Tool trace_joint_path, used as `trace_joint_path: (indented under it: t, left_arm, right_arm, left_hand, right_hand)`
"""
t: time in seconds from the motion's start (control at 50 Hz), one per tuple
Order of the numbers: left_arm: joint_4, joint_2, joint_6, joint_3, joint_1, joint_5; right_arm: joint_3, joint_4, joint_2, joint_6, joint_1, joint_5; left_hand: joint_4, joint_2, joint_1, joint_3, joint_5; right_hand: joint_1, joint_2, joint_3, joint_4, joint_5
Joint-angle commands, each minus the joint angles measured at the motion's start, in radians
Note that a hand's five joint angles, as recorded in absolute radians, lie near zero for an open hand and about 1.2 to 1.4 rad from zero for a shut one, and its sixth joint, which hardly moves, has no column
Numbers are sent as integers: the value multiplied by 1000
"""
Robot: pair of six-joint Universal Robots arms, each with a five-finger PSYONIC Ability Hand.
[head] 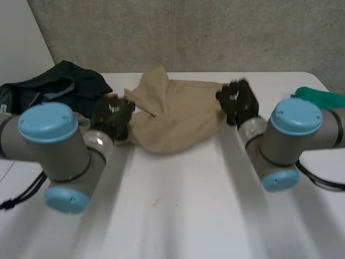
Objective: Fold the laundry.
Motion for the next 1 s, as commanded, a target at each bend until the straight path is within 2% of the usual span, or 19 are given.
trace_joint_path:
  t: [0.02,0.08,0.12,0.14,0.16,0.22,0.24,0.32,0.4,0.5,0.56,0.58,0.6,0.68,0.7,0.76,0.8,0.9,1.0]
  left_arm:
    - [-199,196,95,-178,6,0]
    - [-283,267,113,-220,2,0]
    - [-400,331,145,-256,-1,3]
    - [-444,353,159,-267,-1,5]
    - [-536,390,194,-287,-1,16]
    - [-671,425,259,-322,0,45]
    - [-748,442,305,-348,-4,72]
    - [-887,480,365,-385,-26,135]
    - [-954,545,376,-373,-63,200]
    - [-838,545,373,-287,-55,206]
    - [-622,446,374,-217,-53,201]
    - [-591,428,376,-206,-53,200]
    - [-473,357,376,-160,-53,188]
    - [-252,197,370,-24,-53,131]
    - [-169,90,365,85,-50,88]
    - [-126,-31,353,224,-47,53]
    - [-122,-148,345,363,-38,33]
    - [-112,-366,339,627,-26,29]
    - [-96,-574,337,901,-20,26]
  right_arm:
    - [142,250,-116,-28,-1,0]
    - [187,446,-236,-77,2,2]
    - [203,549,-283,-107,0,3]
    - [223,653,-329,-139,0,8]
    - [233,699,-349,-153,-1,10]
    - [288,859,-426,-221,-18,31]
    - [302,888,-447,-242,-24,36]
    - [400,971,-533,-343,-47,36]
    - [452,984,-581,-384,-47,28]
    - [441,970,-583,-378,-50,20]
    - [385,881,-546,-336,-56,17]
    - [359,841,-514,-310,-56,22]
    - [337,811,-485,-286,-58,26]
    - [186,639,-316,-150,-44,114]
    - [165,617,-297,-139,-43,134]
    - [80,512,-225,-130,-38,207]
    - [37,445,-190,-133,-32,227]
    - [-100,182,-19,-173,-27,238]
    - [-218,11,137,-219,-27,238]
  left_hand:
    - [195,199,245,203,250]
    - [195,199,245,203,250]
    - [195,199,245,203,250]
    - [195,199,245,203,250]
    - [195,199,245,203,250]
    - [195,199,245,203,250]
    - [195,199,245,203,250]
    - [195,199,245,203,250]
    - [195,199,245,203,250]
    - [195,199,245,203,250]
    - [195,199,245,203,250]
    - [195,199,245,203,250]
    - [195,199,245,203,250]
    - [195,199,245,203,250]
    - [195,199,245,203,250]
    - [195,199,245,203,250]
    - [195,199,245,203,250]
    - [195,199,245,203,250]
    - [195,199,245,203,250]
  right_hand:
    - [310,219,207,198,201]
    - [310,219,207,198,201]
    - [310,219,207,198,201]
    - [310,219,207,198,201]
    - [310,219,207,198,201]
    - [310,219,207,198,201]
    - [310,219,207,198,201]
    - [310,219,207,198,201]
    - [310,219,207,198,201]
    - [310,219,207,198,201]
    - [310,219,207,198,201]
    - [310,219,207,198,201]
    - [310,219,207,198,201]
    - [310,219,207,198,201]
    - [310,219,207,198,201]
    - [310,219,207,198,201]
    - [310,219,207,198,201]
    - [310,219,207,198,201]
    - [310,219,207,198,201]
